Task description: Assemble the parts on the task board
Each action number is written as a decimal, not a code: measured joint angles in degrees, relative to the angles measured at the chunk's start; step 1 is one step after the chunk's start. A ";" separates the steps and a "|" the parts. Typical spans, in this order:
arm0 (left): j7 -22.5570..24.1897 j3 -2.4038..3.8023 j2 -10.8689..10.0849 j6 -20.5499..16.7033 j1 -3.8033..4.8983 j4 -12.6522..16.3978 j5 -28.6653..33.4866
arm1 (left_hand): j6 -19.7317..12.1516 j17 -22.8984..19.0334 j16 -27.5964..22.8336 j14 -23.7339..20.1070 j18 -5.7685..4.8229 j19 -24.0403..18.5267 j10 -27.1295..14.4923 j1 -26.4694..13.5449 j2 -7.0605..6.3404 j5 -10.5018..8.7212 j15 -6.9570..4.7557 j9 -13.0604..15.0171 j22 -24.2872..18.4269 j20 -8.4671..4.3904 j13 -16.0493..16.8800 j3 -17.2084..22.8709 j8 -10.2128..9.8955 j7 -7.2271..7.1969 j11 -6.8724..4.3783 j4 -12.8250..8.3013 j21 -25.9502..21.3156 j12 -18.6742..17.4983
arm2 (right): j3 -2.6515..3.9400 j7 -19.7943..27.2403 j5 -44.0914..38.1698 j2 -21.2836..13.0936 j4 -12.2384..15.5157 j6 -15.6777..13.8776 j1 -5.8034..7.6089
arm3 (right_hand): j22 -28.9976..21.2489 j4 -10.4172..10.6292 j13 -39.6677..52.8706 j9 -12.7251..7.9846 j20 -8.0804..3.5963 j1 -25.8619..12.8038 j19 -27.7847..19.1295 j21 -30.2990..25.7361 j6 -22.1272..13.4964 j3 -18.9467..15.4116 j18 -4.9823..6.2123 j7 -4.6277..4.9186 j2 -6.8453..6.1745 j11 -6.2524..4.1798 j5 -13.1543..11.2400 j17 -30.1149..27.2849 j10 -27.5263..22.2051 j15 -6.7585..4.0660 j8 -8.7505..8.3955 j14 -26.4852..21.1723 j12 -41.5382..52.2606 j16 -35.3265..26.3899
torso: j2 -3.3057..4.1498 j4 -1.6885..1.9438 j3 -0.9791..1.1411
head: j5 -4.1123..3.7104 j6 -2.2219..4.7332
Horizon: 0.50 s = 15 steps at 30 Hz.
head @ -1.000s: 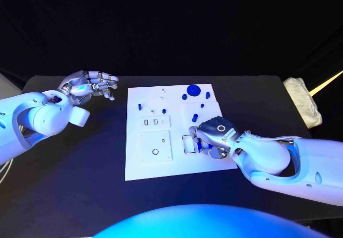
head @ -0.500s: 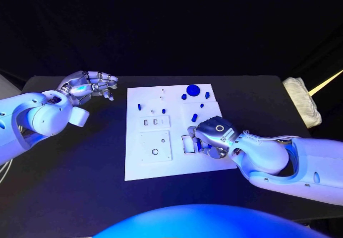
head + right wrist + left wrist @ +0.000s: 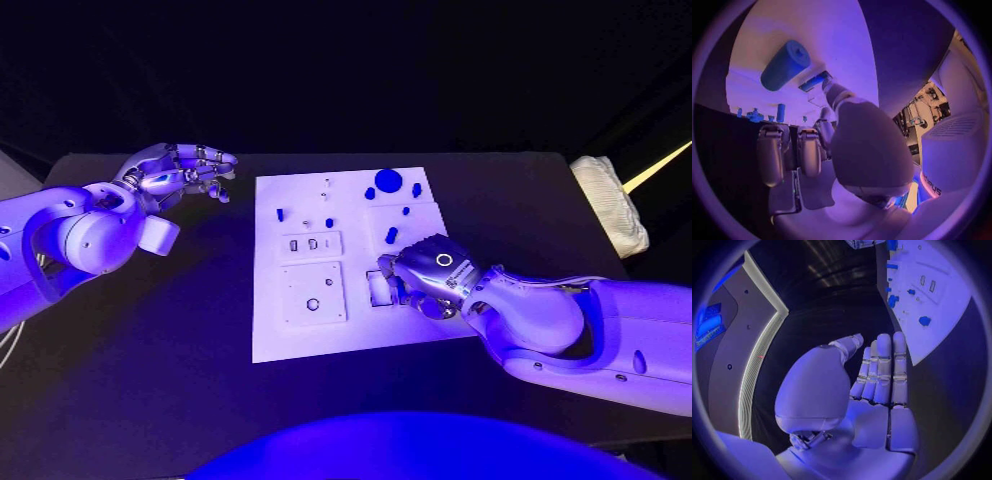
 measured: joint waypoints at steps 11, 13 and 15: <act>0.02 0.00 -0.02 0.00 -0.01 -0.33 -0.01 | 0.00 0.00 0.00 0.00 0.00 0.00 0.00 0.00 0.00 0.00 0.00 0.00 0.00 0.00 0.00 0.00 0.00 0.00 0.00 0.00 0.00 0.00 | 0.07 -0.22 -0.69 -0.80 1.07 -2.08 0.06 | 0.00 0.18 -0.01 -0.06 0.00 -0.46 0.00 0.00 0.16 0.17 0.00 -0.16 -0.46 0.00 0.00 -0.01 0.00 0.00 0.00 0.00 0.00 0.00 | 0.01 -0.01 0.00 | 0.00 0.01; 0.02 0.00 -0.01 0.00 -0.01 -0.34 -0.01 | 0.00 0.00 0.00 0.00 0.01 0.00 0.00 0.00 0.00 0.00 0.00 0.00 0.00 0.00 0.00 0.00 0.00 0.00 0.00 0.00 0.00 0.00 | 0.07 -0.26 -0.79 -1.02 1.29 -2.34 0.06 | -0.01 0.18 -0.01 -0.06 0.00 -0.46 0.00 0.00 0.16 0.17 0.00 -0.16 -0.46 0.00 0.00 -0.01 0.00 0.00 0.00 0.00 0.00 0.00 | 0.01 -0.01 0.00 | 0.00 0.01; 0.02 0.00 0.00 0.01 -0.01 -0.36 -0.01 | 0.00 0.00 0.00 0.00 0.00 0.00 0.00 0.00 0.00 0.00 0.00 0.00 0.00 0.00 0.00 0.00 0.00 0.00 0.00 0.00 0.00 0.00 | 0.08 -0.29 -0.87 -1.19 1.45 -2.52 0.06 | -0.01 0.18 -0.01 -0.06 0.00 -0.46 0.00 0.00 0.16 0.17 0.00 -0.16 -0.46 0.00 0.00 -0.01 0.00 0.00 0.00 0.00 0.00 0.00 | 0.00 -0.02 0.00 | -0.01 0.02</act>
